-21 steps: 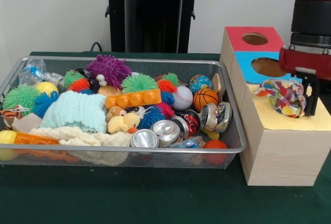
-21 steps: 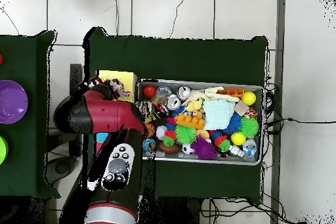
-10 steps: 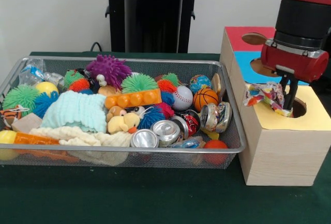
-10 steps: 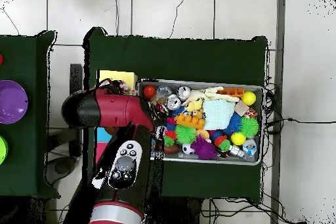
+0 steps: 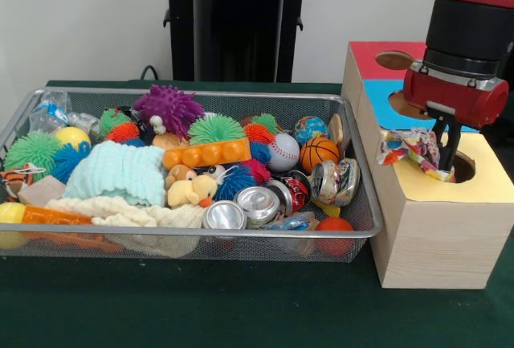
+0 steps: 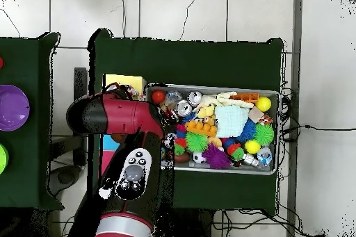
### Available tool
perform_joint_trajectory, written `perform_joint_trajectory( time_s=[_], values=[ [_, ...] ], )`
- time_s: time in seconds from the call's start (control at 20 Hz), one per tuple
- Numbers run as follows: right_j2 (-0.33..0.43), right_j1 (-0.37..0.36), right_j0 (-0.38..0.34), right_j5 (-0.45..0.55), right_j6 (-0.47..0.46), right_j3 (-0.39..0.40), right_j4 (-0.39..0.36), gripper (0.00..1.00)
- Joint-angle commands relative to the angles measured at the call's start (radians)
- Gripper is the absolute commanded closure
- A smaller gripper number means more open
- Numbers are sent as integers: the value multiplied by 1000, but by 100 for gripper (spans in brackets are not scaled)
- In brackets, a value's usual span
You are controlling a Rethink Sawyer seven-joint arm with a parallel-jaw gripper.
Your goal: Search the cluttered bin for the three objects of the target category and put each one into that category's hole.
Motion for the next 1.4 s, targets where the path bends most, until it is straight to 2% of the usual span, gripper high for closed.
perform_joint_trajectory(
  time_s=[0.05,0.3,0.45,0.7,1.4],
  values=[
    [78,47,-96,103,-14,40,-42,100],
    [155,77,-159,78,-82,27,-61,100],
    [182,125,-172,3,-77,2,-78,100],
    [170,178,-144,-55,-26,-45,-81,100],
    [148,268,-111,-60,31,-148,-46,100]
  ],
)
